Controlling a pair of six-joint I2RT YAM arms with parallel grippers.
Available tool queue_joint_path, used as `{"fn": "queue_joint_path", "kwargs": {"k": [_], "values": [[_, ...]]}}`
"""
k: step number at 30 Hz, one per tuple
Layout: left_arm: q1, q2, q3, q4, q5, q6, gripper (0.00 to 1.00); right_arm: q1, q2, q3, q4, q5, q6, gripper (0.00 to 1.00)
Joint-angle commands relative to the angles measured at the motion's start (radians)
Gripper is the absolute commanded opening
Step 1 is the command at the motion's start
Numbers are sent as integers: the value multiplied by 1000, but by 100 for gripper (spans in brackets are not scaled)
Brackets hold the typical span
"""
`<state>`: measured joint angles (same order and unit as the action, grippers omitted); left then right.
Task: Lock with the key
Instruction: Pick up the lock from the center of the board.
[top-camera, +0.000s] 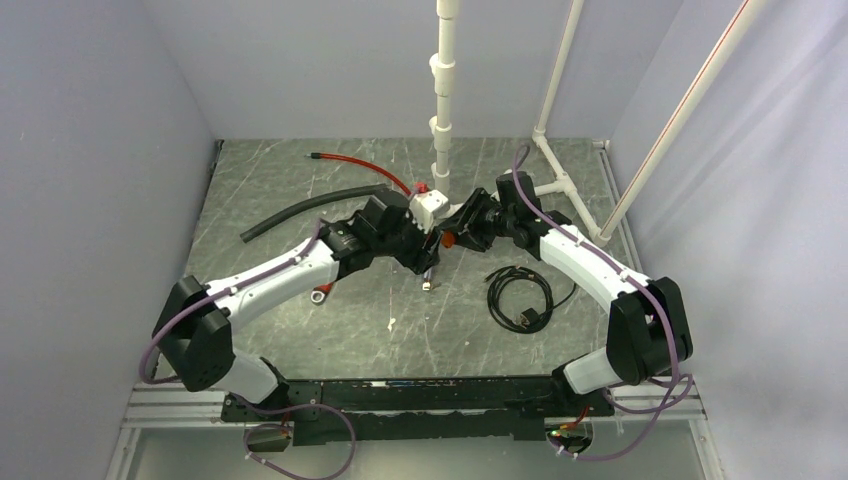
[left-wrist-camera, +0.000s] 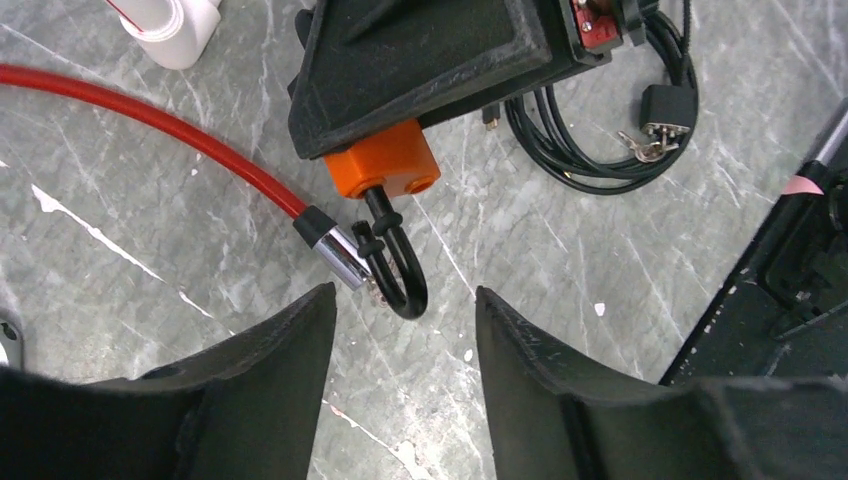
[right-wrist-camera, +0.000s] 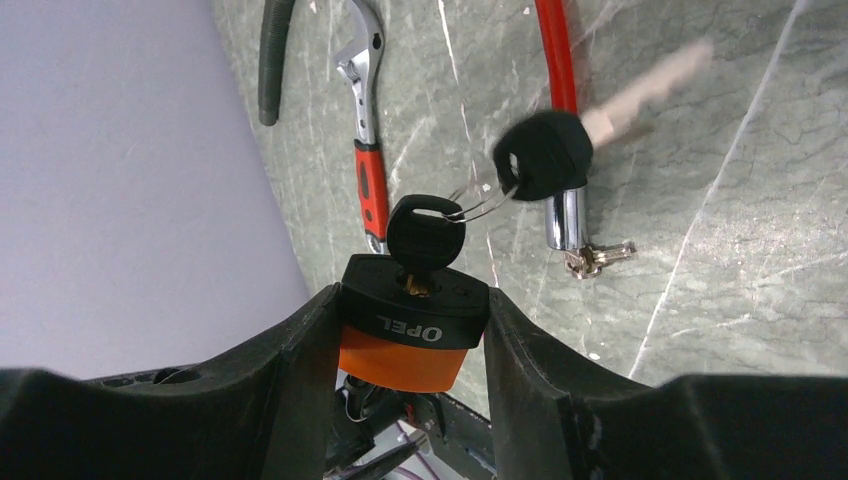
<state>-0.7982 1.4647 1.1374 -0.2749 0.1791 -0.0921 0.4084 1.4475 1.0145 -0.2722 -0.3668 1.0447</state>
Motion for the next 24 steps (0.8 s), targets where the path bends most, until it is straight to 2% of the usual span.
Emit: {"fn": "queue_joint_path", "kwargs": {"k": [1,6,13,15,18,22,24], "values": [[-28,26,73,10,-113,12,56,-2,-10,53,22,2,52,0],[-33,62,101,12,-137,34,52,-2,-9,44,33,-4,78,0],[-43,98,121,-19,-164,65,36,-2,-13,44,22,0,96,0],[-44,100,123,-20,-155,65,26,-2,-15,39,29,-5,99,4],[-44,102,134,-40,-135,53,1,-3,-21,26,58,-23,103,41],[-20,72,129,-72,-5,39,0,-24,-36,23,80,-69,50,79],[12,51,128,-96,129,45,0,-54,-52,11,98,-122,16,91]]}}
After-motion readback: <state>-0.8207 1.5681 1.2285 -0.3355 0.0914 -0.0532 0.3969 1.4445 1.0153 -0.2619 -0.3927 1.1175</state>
